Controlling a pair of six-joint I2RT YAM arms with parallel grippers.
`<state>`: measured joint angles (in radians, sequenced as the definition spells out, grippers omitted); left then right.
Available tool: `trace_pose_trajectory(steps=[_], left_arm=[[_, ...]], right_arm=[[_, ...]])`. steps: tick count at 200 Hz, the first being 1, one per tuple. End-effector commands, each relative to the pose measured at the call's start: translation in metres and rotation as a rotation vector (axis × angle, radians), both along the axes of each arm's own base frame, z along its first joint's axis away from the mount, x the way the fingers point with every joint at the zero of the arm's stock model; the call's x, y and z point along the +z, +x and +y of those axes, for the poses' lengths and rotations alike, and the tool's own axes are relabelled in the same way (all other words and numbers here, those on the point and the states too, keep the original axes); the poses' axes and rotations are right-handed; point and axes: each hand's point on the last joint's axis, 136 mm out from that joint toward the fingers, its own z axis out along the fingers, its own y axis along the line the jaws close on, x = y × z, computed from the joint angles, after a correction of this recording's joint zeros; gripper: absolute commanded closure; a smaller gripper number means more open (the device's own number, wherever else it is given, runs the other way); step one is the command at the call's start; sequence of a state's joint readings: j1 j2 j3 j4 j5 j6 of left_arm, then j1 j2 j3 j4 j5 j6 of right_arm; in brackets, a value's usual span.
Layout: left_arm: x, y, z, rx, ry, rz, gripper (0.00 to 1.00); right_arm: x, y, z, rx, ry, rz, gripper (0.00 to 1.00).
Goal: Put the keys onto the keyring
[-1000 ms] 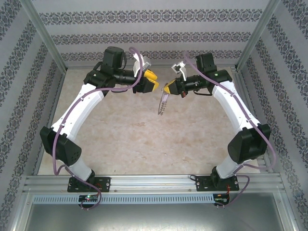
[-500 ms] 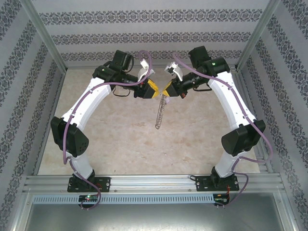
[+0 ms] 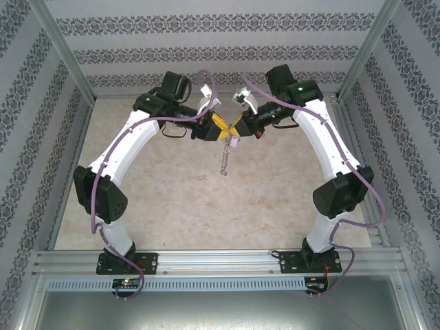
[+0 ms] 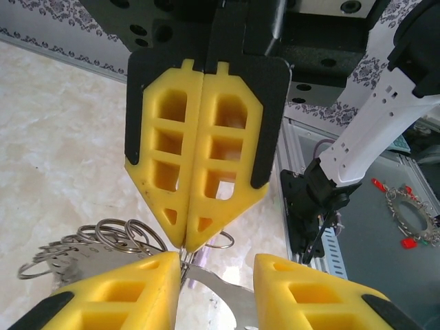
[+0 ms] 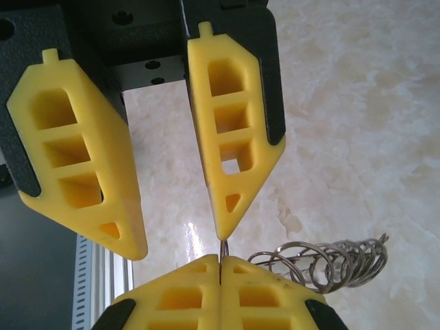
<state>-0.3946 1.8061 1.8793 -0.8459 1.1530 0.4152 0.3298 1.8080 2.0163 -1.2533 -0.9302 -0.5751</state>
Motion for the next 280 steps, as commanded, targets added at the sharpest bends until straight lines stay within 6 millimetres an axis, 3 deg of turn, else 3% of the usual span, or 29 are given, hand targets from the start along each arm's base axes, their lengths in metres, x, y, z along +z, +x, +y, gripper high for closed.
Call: trace_pose_trajectory(steps=[1,53,128,160,189,214,226,258,280], left_arm=[[0.003,0.006,-0.001,-0.019,-0.028,-0.004,0.66],[-0.004,0.010,-0.002,-0.011,-0.017,0.001,0.66],[0.011,0.013,-0.004,-0.004,-0.058,-0.037,0.67],[0.012,0.013,-0.004,-0.008,-0.063,-0.037,0.81],[0.012,0.010,-0.005,-0.020,-0.074,-0.031,1.00],[0.014,0.011,-0.005,-0.013,-0.085,-0.047,1.00],[0.014,0.015,-0.005,0.009,-0.084,-0.062,1.00],[0.017,0.018,-0.004,0.029,-0.094,-0.088,1.00],[0.018,0.017,-0.003,0.030,-0.097,-0.092,1.00]], right_arm=[[0.019,0.001,0.007,0.024,0.060,-0.045,1.00],[0.021,0.002,0.008,0.026,0.069,-0.051,1.00],[0.017,0.001,0.007,0.029,0.065,-0.044,1.00],[0.018,0.002,0.008,0.028,0.067,-0.048,1.00],[0.018,0.003,0.009,0.028,0.072,-0.047,1.00],[0.021,0.008,0.008,0.008,0.083,-0.057,1.00],[0.025,0.014,0.005,-0.031,0.103,-0.058,0.74],[0.053,0.020,-0.026,-0.155,0.267,-0.097,0.61],[0.048,0.011,-0.044,-0.194,0.361,-0.056,0.56]])
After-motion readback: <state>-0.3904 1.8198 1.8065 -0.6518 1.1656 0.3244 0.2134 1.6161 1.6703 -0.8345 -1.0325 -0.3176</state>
